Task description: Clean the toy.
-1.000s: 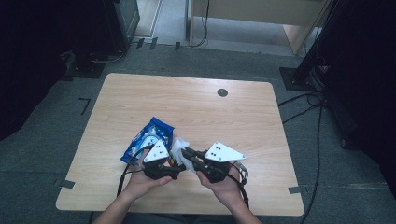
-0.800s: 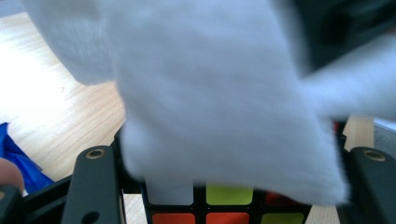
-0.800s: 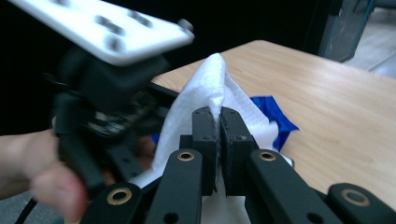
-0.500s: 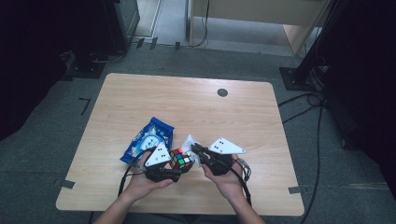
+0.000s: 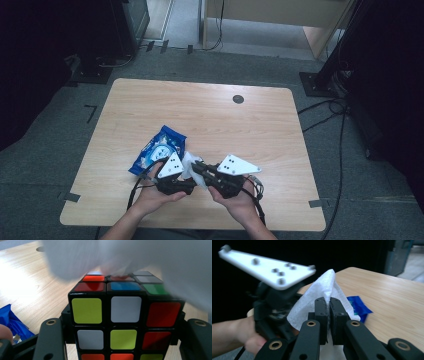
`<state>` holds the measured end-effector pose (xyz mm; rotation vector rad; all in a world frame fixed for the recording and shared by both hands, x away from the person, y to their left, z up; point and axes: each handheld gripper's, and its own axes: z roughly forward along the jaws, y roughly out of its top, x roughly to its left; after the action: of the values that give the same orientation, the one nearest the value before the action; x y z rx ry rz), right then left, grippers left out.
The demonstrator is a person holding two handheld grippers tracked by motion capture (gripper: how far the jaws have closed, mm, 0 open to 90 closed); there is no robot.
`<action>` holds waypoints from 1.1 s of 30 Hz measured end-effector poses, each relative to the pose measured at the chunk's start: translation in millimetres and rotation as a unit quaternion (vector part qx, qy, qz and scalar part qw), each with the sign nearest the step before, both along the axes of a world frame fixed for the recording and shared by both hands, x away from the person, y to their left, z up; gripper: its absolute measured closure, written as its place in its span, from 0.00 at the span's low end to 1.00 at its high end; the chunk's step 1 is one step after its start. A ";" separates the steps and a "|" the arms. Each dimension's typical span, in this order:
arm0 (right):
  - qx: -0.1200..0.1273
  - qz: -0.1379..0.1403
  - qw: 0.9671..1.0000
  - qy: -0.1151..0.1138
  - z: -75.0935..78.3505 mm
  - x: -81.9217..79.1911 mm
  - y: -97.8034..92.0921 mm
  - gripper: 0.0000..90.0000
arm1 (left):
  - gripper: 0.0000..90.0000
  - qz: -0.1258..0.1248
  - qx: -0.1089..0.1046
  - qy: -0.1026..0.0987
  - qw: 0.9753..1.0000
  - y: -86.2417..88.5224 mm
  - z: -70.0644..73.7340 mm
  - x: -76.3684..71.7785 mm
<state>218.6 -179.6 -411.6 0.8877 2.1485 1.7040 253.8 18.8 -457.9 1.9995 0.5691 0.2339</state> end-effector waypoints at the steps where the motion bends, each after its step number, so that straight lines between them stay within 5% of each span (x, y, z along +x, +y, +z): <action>1: -0.009 0.003 1.000 -0.002 -2.3 -0.1 3.2 0.96 | 0.38 0.001 -0.003 0.000 1.000 0.7 0.9 -0.1; 5: -0.001 -0.010 1.000 0.015 -13.0 7.3 -1.4 0.96 | 0.38 0.005 -0.006 0.003 1.000 3.0 2.0 0.5; 12: -0.026 -0.082 0.996 0.032 -28.1 25.9 -29.0 0.96 | 0.38 0.004 -0.015 0.004 1.000 6.8 4.2 2.2; 16: -0.032 -0.133 0.989 0.048 -38.0 38.0 -51.0 0.96 | 0.38 0.010 -0.018 0.005 1.000 9.4 4.8 4.4; 21: -0.026 -0.201 0.978 0.058 -42.0 49.3 -81.4 0.95 | 0.38 0.017 -0.020 0.007 1.000 12.7 4.5 7.4; 25: -0.020 -0.233 0.971 0.053 -41.8 51.7 -90.7 0.77 | 0.38 0.021 -0.019 0.008 1.000 13.6 4.3 8.3; 29: -0.025 -0.229 0.972 0.037 -35.8 46.5 -80.2 0.57 | 0.38 0.021 -0.019 0.009 1.000 13.0 3.8 8.6; 33: 0.012 -0.174 0.983 0.048 -26.1 35.8 -60.0 0.51 | 0.38 0.023 -0.016 0.007 1.000 12.2 3.1 8.4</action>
<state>254.4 -239.6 -437.7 1.2890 1.8918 1.5396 262.2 31.0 -454.7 1.9610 0.6239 0.2368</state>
